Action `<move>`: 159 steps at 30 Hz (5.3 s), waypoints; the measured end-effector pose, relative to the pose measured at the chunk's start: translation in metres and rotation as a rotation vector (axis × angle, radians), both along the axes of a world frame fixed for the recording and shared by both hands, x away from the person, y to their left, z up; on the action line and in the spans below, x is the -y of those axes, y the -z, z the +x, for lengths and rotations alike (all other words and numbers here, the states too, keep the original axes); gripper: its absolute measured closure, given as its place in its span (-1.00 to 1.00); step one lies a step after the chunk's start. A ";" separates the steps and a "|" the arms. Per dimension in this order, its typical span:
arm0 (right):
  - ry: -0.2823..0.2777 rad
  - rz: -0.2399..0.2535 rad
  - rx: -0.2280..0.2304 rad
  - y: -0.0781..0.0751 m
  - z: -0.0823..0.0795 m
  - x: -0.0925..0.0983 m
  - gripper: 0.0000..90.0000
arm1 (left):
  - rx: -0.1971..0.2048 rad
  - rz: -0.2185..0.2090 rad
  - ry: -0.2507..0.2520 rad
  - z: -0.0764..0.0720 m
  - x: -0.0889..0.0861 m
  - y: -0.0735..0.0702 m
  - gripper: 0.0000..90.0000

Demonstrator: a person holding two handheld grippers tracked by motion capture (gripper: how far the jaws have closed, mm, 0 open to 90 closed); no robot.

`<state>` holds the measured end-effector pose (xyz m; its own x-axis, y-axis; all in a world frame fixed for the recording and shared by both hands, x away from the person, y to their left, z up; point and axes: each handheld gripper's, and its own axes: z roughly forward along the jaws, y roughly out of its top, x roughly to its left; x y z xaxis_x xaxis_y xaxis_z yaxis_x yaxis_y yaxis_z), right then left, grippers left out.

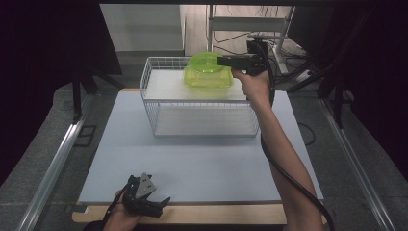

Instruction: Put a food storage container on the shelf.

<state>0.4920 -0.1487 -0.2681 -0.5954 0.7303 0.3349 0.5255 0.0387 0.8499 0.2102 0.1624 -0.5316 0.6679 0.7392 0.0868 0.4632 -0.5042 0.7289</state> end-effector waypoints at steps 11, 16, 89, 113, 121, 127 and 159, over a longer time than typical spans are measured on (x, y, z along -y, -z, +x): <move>-0.079 -0.043 0.066 0.005 -0.026 0.003 -0.51 | 0.000 0.002 0.001 0.000 0.001 0.000 -0.92; -0.105 -0.057 0.086 0.008 -0.036 0.004 -0.53 | 0.002 -0.001 -0.002 0.000 0.001 0.000 -0.92; -0.207 -0.328 0.185 0.135 -0.143 0.039 -0.91 | 0.010 -0.013 -0.011 -0.001 -0.001 -0.001 -0.92; -0.203 -0.310 0.145 0.163 -0.174 0.058 -0.93 | 0.010 -0.030 -0.020 0.001 -0.004 -0.001 -0.92; -0.190 -0.315 0.143 0.172 -0.183 0.067 -0.97 | 0.009 -0.027 -0.021 0.001 -0.005 0.000 -0.92; -0.184 -0.328 0.142 0.175 -0.189 0.072 -0.97 | 0.009 -0.026 -0.021 0.001 -0.005 0.000 -0.92; -0.098 -0.401 0.063 0.223 -0.211 0.120 -0.97 | 0.007 -0.019 -0.020 0.002 -0.006 0.001 -0.92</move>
